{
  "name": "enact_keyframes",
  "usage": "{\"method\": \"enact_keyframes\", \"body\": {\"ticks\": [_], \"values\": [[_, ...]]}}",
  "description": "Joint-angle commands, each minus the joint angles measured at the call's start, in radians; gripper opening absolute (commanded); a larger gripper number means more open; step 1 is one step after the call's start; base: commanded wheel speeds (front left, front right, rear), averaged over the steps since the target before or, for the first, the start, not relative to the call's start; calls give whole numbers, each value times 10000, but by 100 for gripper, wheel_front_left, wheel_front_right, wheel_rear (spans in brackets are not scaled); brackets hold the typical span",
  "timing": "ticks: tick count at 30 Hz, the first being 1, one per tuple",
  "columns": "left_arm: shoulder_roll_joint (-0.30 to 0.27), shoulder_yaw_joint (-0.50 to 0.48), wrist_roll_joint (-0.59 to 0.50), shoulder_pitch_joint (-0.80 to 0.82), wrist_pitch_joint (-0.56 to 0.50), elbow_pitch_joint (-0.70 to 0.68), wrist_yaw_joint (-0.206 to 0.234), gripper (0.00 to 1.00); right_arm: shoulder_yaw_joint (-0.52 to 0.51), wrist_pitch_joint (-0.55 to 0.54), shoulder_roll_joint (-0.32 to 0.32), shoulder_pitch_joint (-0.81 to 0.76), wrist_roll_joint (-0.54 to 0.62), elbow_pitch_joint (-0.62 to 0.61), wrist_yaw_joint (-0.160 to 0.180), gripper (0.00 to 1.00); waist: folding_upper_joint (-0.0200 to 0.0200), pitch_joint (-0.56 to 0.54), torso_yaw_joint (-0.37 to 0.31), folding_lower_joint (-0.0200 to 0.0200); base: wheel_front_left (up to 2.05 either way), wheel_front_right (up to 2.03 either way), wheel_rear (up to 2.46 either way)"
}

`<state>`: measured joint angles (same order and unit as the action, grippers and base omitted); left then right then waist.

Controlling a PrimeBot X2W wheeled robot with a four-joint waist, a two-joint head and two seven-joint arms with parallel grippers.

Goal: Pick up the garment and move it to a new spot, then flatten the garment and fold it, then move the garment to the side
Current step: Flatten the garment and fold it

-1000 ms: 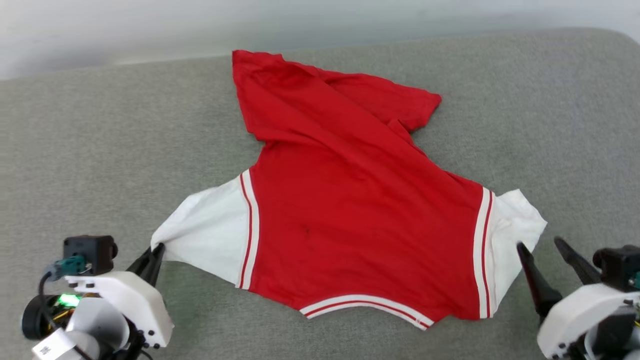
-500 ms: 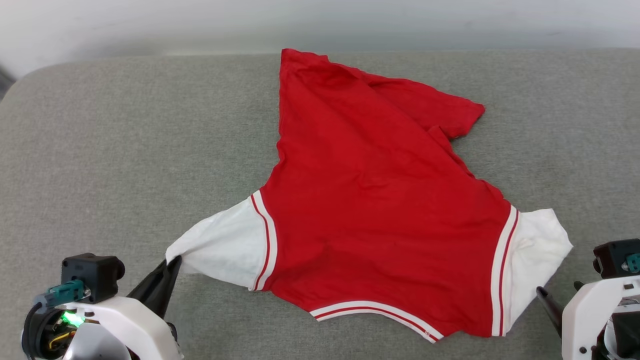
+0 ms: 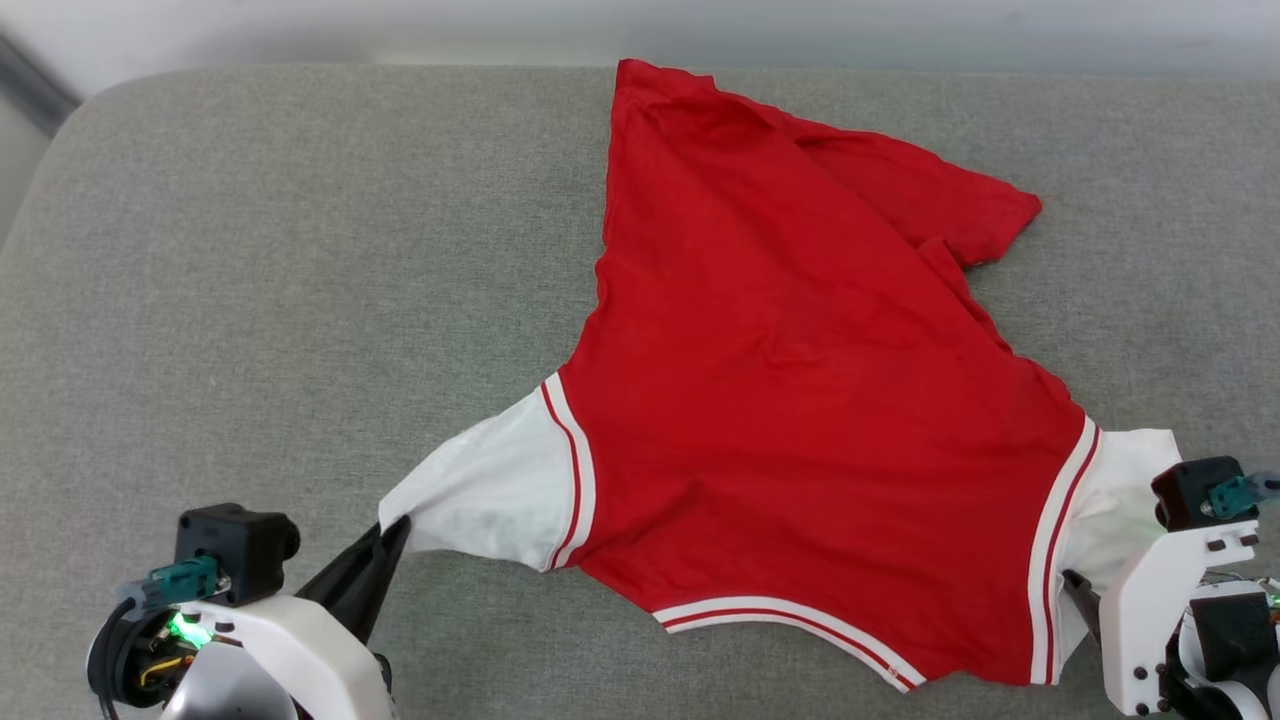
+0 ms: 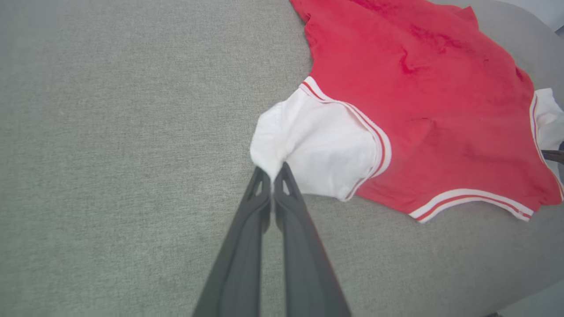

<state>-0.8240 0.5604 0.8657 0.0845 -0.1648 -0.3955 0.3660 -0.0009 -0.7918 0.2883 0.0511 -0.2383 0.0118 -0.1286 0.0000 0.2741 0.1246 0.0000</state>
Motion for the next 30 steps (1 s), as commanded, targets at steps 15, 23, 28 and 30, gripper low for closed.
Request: {"method": "enact_keyframes", "body": {"ticks": [15,23,28,30], "values": [[-809,-812,244,-684,541,-369,166,0,-502,1006,1406,-12,-780,-1540,-15,0,0,-1554,-659,0,0,0,0],[-1587,-1999,587,-1039,1118,-1397,244,0,-1289,838,1827,569,-1128,-2947,-13,0,0,-2100,-963,0,0,0,0],[-2136,-3002,772,-791,1444,-2016,240,0,-1527,791,1787,1426,-1915,-3703,-13,0,0,-2236,-1103,0,0,0,0],[-2287,-3467,923,-526,1524,-2267,174,0,-1573,892,1983,1748,-1983,-3909,-13,0,0,-2187,-1130,0,0,0,0]]}}
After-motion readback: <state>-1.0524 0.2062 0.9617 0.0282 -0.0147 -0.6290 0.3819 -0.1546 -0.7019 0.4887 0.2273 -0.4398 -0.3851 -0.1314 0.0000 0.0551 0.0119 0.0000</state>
